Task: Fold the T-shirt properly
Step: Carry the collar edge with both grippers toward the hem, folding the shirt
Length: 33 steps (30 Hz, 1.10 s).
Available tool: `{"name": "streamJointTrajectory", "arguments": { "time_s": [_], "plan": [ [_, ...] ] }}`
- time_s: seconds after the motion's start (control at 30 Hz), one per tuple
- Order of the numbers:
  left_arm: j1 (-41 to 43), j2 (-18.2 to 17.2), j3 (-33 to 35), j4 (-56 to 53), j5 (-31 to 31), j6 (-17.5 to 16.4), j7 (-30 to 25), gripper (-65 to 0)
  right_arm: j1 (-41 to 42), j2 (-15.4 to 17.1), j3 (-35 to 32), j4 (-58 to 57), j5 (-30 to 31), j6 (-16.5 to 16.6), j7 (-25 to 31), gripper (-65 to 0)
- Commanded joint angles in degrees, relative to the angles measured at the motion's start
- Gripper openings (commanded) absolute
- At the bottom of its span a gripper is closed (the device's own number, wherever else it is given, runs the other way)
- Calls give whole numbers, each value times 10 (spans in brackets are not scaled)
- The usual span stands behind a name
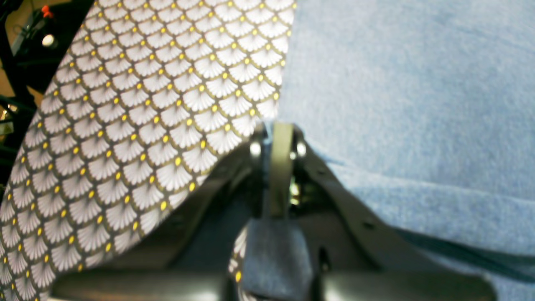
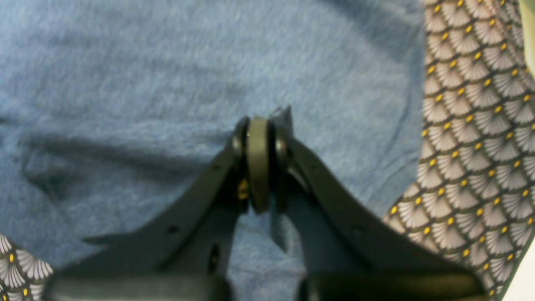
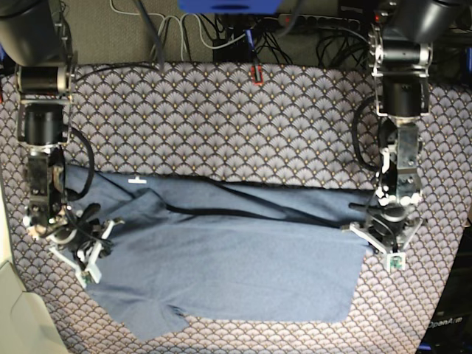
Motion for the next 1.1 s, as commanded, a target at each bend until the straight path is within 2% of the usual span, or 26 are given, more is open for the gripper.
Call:
{"name": "streamJointTrajectory", "arguments": {
  "time_s": [0.0, 0.1, 0.2, 0.37, 0.53, 0.77, 1.07],
  "plan": [
    [-17, -7, -2, 7, 3, 3, -16, -641, 20, 10, 2, 10, 6, -5, 14, -650],
    [-26, -7, -2, 6, 3, 3, -16, -640, 27, 11, 2, 9, 5, -5, 14, -650],
    [-29, -7, -2, 6, 3, 3, -17, -638, 30, 7, 3, 9, -33, -5, 15, -650],
    [-29, -6, -3, 6, 3, 3, -17, -637, 28, -10, 4, 9, -94, -5, 48, -650],
    [-28, -6, -2, 6, 3, 3, -17, -637, 30, -25, 2, 9, -130, -5, 64, -650],
    [-25, -6, -2, 6, 3, 3, -17, -637, 40, -34, -4, 8, -150, -5, 65, -650],
    [-25, -6, -2, 6, 3, 3, -16, -636, 87, -41, -13, -76, -165, -5, 74, -650]
  ]
}}
